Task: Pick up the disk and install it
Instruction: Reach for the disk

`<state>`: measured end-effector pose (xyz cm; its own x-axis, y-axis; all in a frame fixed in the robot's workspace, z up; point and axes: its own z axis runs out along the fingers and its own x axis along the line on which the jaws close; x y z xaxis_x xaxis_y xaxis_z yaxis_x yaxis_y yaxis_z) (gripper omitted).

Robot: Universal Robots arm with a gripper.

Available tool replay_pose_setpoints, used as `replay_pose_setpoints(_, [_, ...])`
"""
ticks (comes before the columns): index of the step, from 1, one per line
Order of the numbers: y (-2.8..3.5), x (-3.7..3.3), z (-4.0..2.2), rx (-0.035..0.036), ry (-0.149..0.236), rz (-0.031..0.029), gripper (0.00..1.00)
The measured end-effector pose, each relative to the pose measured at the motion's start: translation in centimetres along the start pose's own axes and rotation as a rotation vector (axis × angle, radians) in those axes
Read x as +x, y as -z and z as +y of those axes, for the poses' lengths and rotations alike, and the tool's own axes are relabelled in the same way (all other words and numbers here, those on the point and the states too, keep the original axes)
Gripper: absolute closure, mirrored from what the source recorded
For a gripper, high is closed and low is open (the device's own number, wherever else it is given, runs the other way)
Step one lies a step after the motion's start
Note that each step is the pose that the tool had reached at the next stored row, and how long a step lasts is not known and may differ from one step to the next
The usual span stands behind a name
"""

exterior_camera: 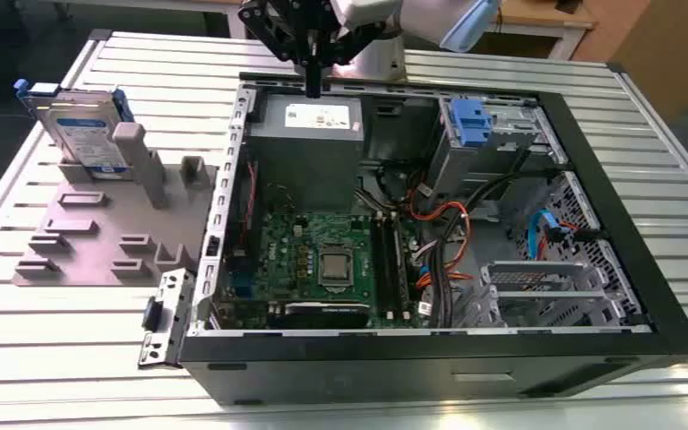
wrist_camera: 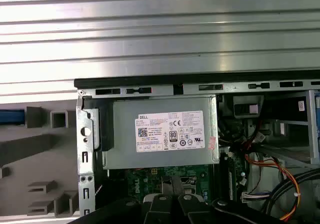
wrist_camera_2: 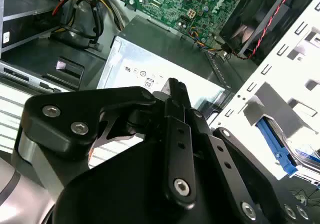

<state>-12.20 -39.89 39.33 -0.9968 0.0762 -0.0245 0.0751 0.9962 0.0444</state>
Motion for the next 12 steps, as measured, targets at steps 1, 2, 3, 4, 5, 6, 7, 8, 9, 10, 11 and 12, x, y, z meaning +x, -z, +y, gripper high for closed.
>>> replay_pose_setpoints(1, [0.00, 0.00, 0.00, 0.0000, 0.000, 0.0000, 0.89])
replay_pose_setpoints(2, [0.00, 0.00, 0.00, 0.0000, 0.000, 0.0000, 0.89])
replay_pose_setpoints(3, [0.00, 0.00, 0.00, 0.0000, 0.000, 0.0000, 0.89])
replay_pose_setpoints(4, [0.00, 0.00, 0.00, 0.0000, 0.000, 0.0000, 0.89])
replay_pose_setpoints(5, [0.00, 0.02, 0.00, 0.0001, 0.000, 0.0000, 0.89])
replay_pose_setpoints(6, [0.00, 0.04, 0.00, 0.0001, 0.000, 0.0000, 0.89])
replay_pose_setpoints(7, [0.01, 0.05, 0.00, 0.0001, 0.000, 0.0000, 0.89])
replay_pose_setpoints(8, [0.01, 0.22, -0.02, 0.0000, 0.000, 0.0000, 0.89])
replay_pose_setpoints(9, [-0.10, 0.34, -0.03, 0.0002, 0.000, 0.0018, 0.89])
replay_pose_setpoints(10, [-0.10, 0.35, -0.03, 0.0001, 0.000, 0.0018, 0.89])
replay_pose_setpoints(11, [-0.10, 0.36, -0.03, 0.0002, 0.000, 0.0018, 0.89])
replay_pose_setpoints(12, [-0.10, 0.39, -0.03, 0.0001, 0.000, 0.0018, 0.89])
